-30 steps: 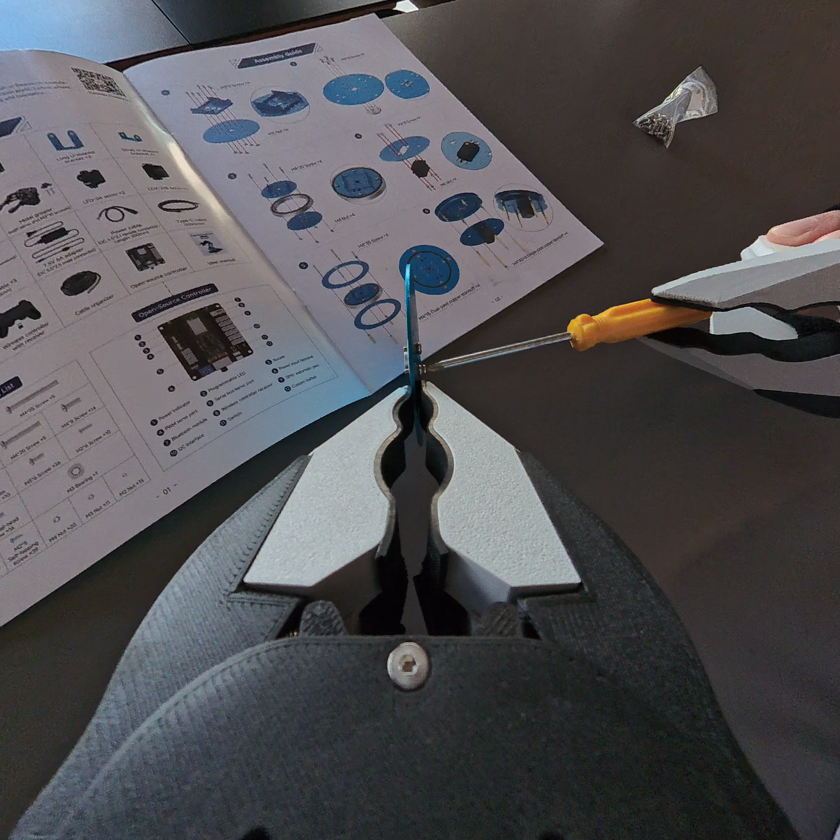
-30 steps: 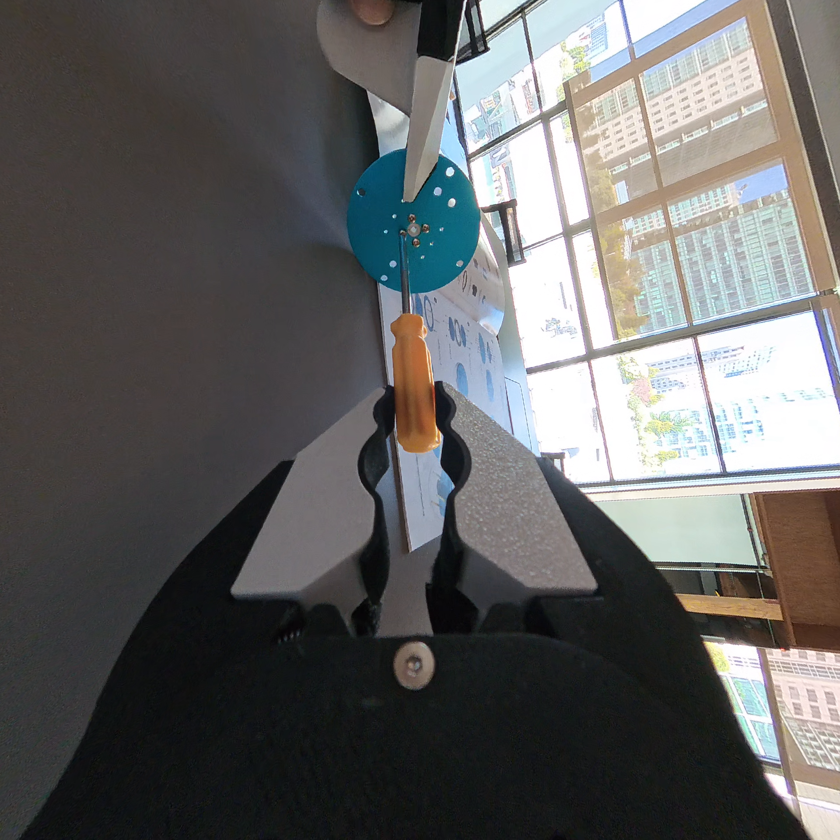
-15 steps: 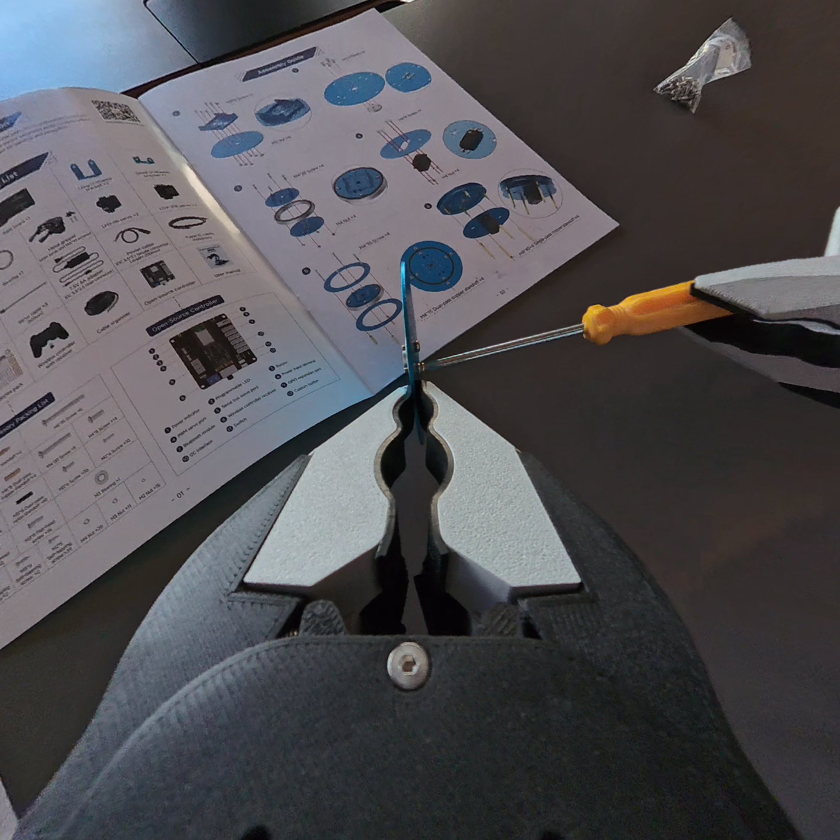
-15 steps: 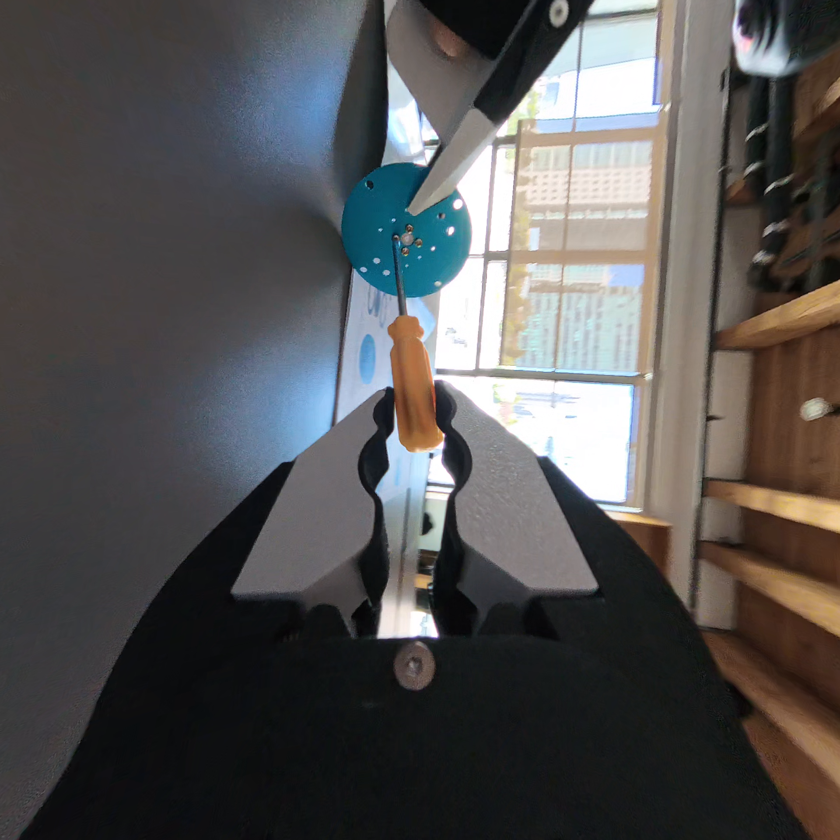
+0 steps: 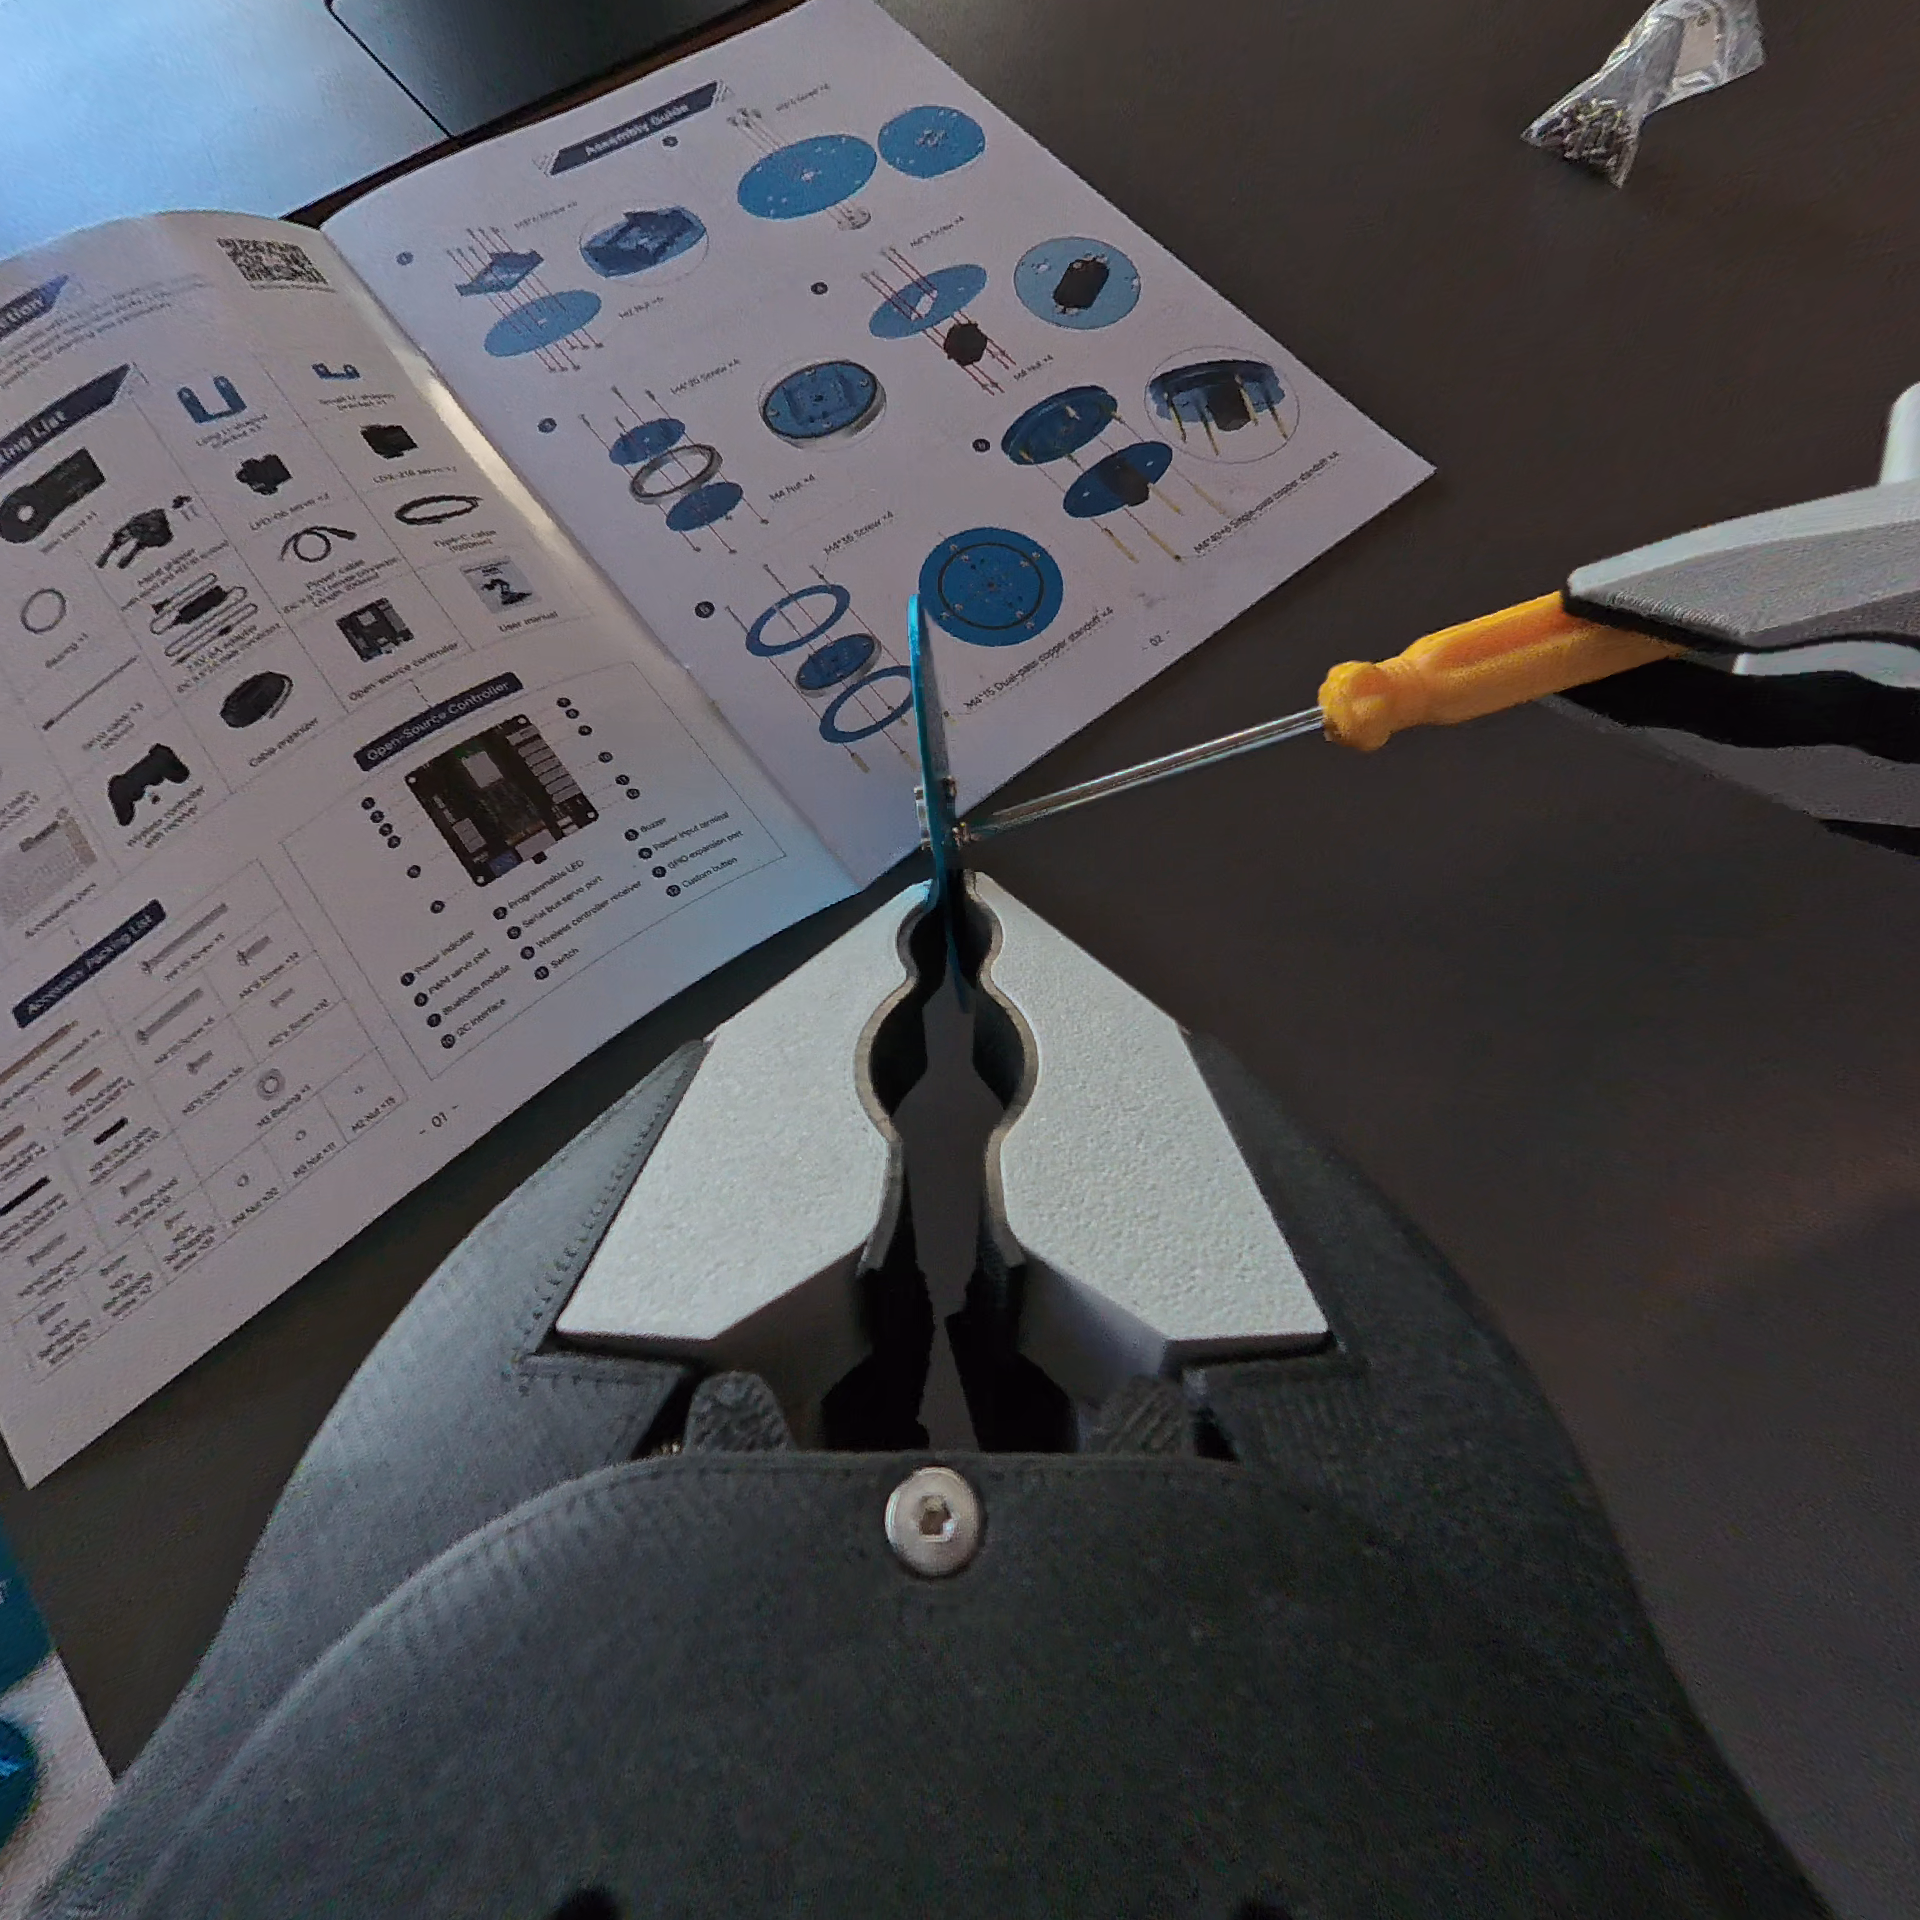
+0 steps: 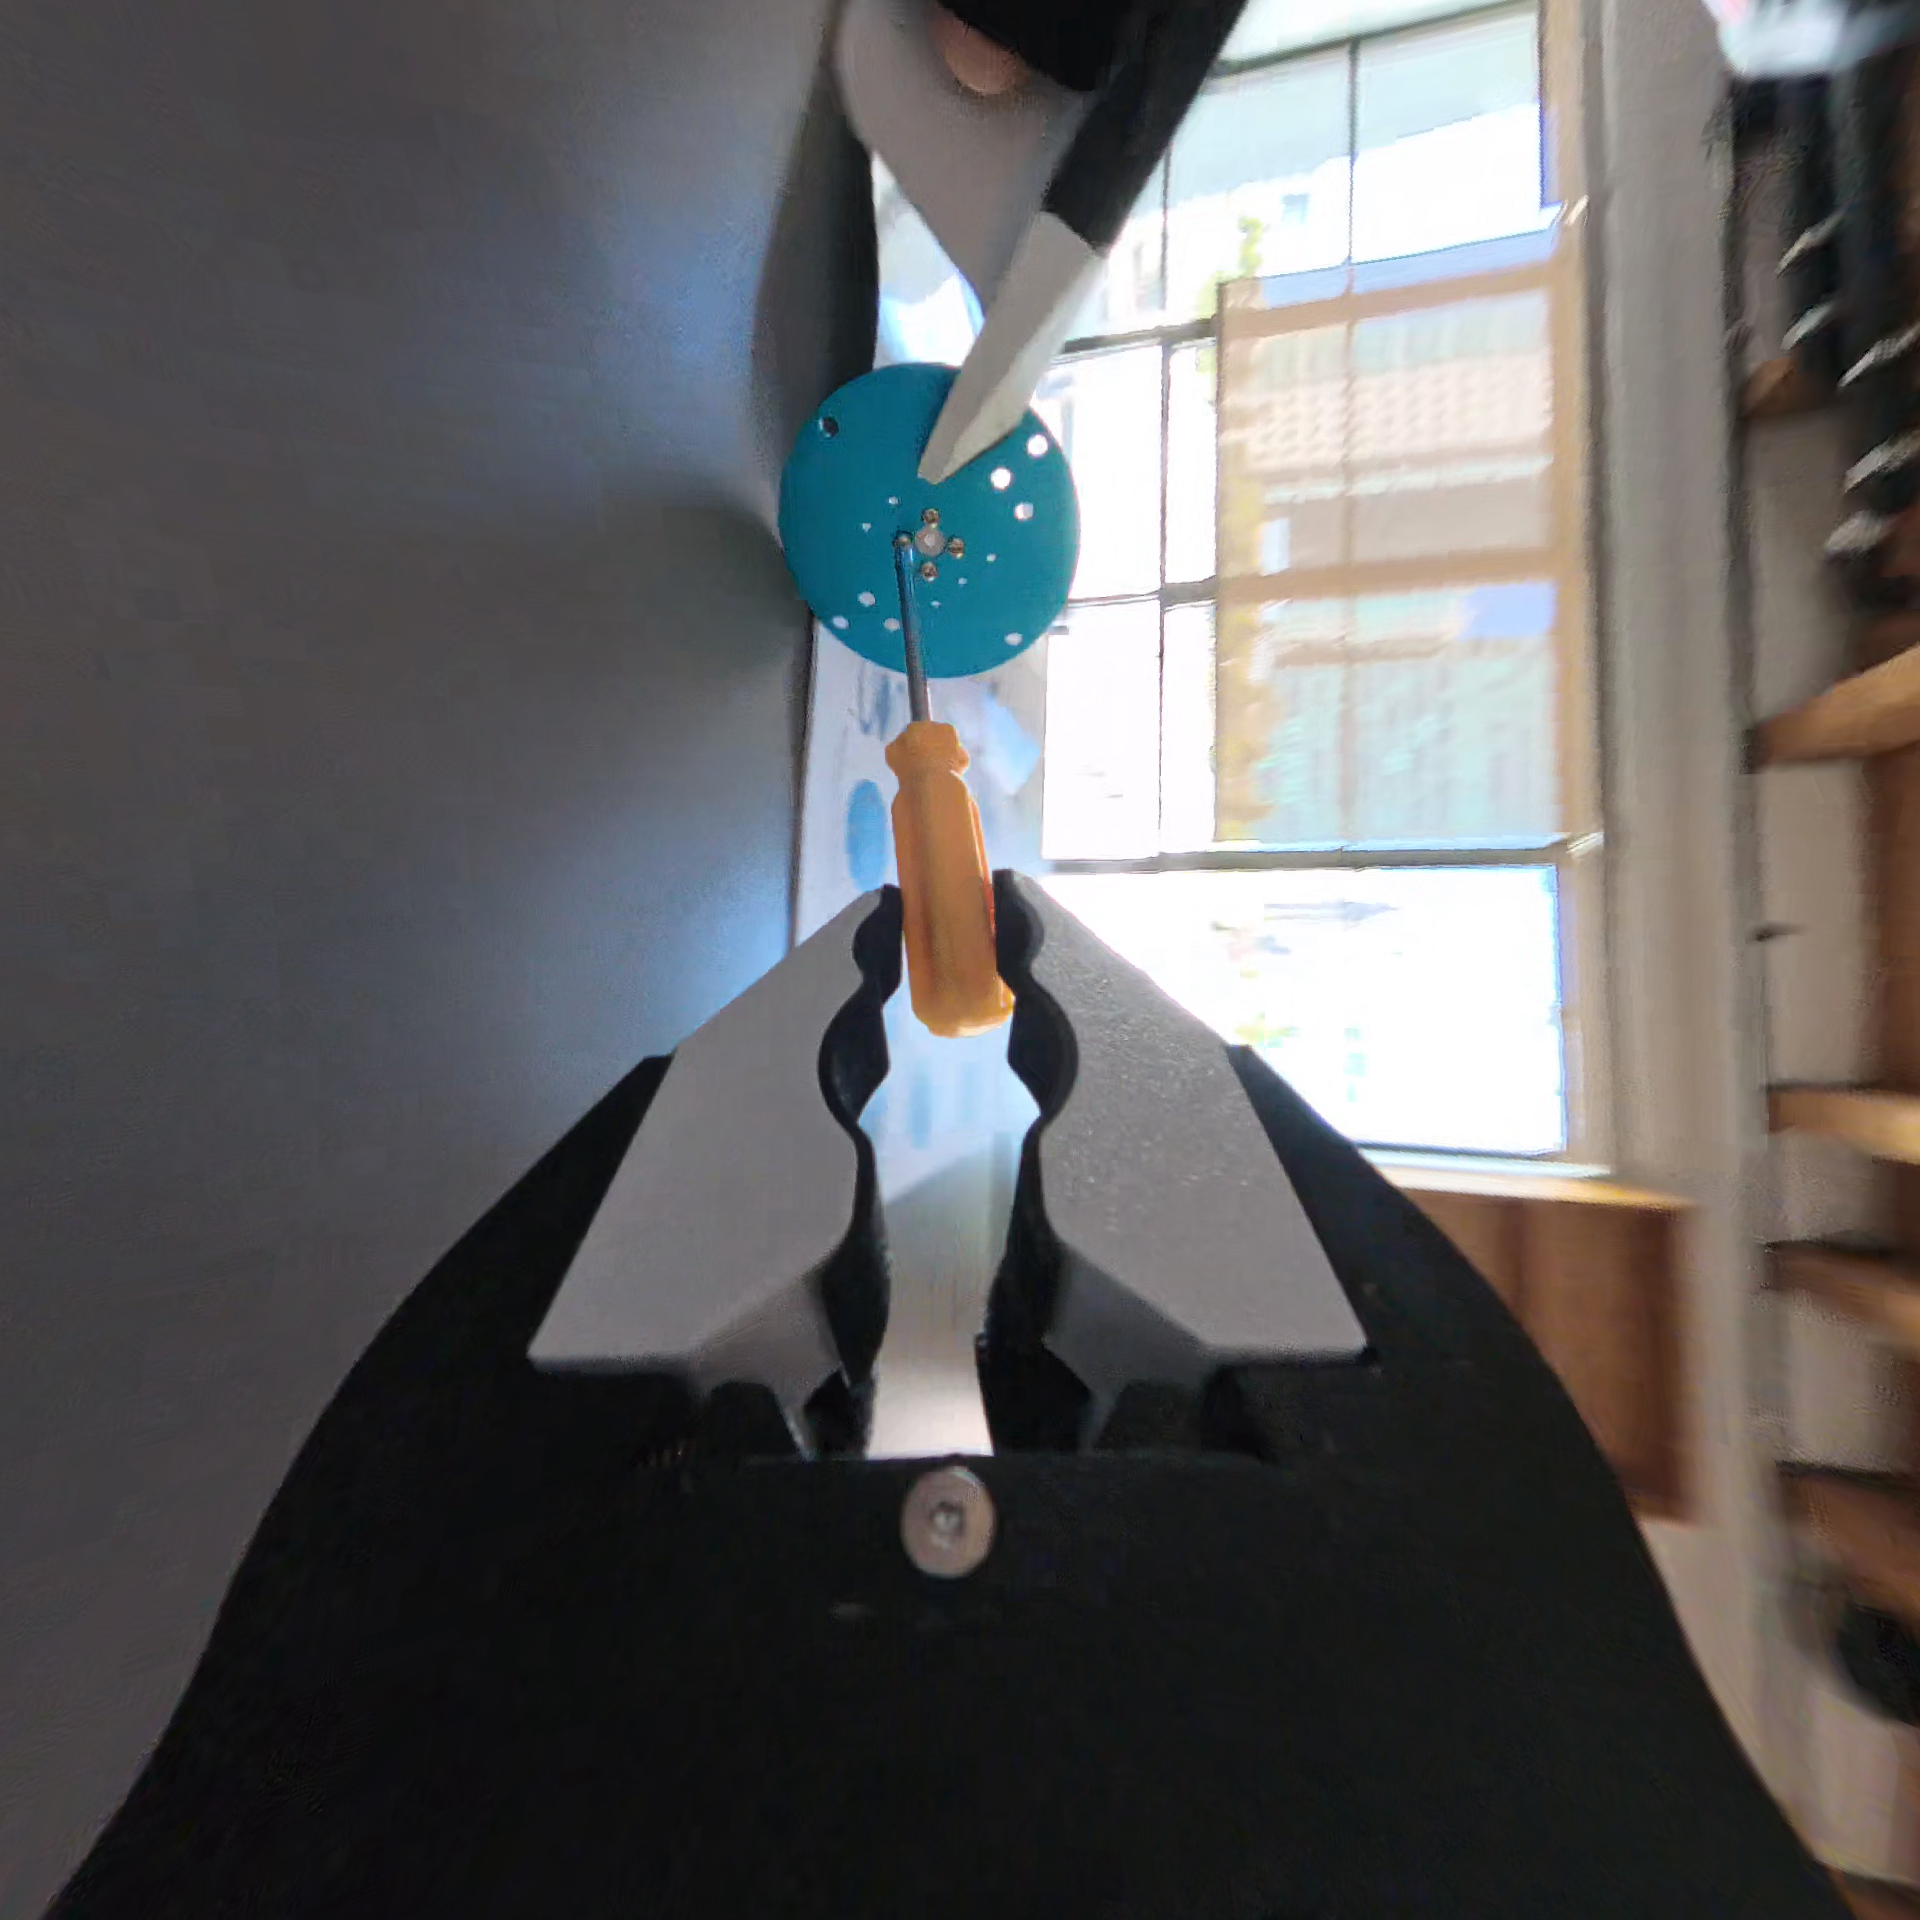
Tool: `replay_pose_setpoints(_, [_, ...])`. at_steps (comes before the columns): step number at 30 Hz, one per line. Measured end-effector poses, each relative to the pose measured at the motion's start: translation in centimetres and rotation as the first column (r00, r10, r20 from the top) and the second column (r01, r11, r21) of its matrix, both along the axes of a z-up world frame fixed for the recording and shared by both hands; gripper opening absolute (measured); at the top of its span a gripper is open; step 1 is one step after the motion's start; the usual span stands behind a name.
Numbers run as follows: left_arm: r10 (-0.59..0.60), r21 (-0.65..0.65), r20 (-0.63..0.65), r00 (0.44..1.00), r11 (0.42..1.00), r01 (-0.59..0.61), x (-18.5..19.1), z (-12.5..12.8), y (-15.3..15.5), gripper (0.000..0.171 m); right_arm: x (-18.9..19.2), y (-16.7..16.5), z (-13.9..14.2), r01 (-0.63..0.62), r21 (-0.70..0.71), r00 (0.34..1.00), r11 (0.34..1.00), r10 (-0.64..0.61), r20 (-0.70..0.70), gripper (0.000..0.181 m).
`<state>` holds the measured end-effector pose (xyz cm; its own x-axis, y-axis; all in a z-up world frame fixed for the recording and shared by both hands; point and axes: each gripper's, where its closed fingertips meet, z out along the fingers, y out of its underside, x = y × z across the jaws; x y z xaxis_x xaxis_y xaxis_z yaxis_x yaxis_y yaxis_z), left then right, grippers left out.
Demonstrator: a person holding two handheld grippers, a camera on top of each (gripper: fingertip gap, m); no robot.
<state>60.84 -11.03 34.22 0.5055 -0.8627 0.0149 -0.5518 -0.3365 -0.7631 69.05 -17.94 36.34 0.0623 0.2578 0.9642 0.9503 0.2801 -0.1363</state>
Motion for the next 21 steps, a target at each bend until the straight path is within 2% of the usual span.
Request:
replay_pose_setpoints(3, [0.015, 0.013, -0.004, 1.0, 1.0, -0.015, -0.1, 0.0, 0.3, 0.0, 0.2, 0.6, -0.7, 0.018, -0.202, 0.962, 0.979, -0.072, -0.262, 0.016])
replay_pose_setpoints(5, [0.027, 0.02, 0.007, 1.0, 0.999, -0.027, -0.1, 0.1, 0.6, 0.0, 0.1, 0.7, -1.2, -0.016, -0.366, 0.883, 0.931, -0.159, -0.443, 0.016])
replay_pose_setpoints(8, [0.042, 0.088, 0.025, 0.999, 0.995, -0.044, 0.0, 0.9, 1.1, 0.0, 0.0, 0.9, -1.2, -0.125, -0.555, 0.681, 0.823, -0.335, -0.651, 0.016])
replay_pose_setpoints(11, [0.049, 0.191, 0.06, 0.997, 0.98, -0.06, 0.3, 2.6, 1.2, 0.0, -0.1, 0.9, -0.5, -0.276, -0.624, 0.458, 0.731, -0.471, -0.754, 0.015])
replay_pose_setpoints(14, [0.034, 0.3, 0.117, 0.992, 0.951, -0.068, 0.6, 4.9, 1.0, 0.0, -0.1, 0.6, 0.8, -0.479, -0.605, 0.199, 0.636, -0.593, -0.781, 0.015])
replay_pose_setpoints(17, [0.003, 0.422, 0.156, 0.988, 0.904, -0.07, 0.8, 7.0, 0.6, 0.0, -0.4, 0.0, 2.0, -0.693, -0.498, -0.022, 0.522, -0.705, -0.709, 0.015])
replay_pose_setpoints(19, [-0.025, 0.502, 0.183, 0.983, 0.862, -0.072, 0.8, 8.4, 0.2, 0.0, -0.6, -0.4, 2.9, -0.813, -0.375, -0.135, 0.445, -0.771, -0.623, 0.015])
replay_pose_setpoints(21, [-0.054, 0.569, 0.202, 0.978, 0.819, -0.072, 0.9, 9.6, -0.3, 0.0, -0.9, -1.0, 3.9, -0.896, -0.243, -0.193, 0.371, -0.82, -0.539, 0.015])
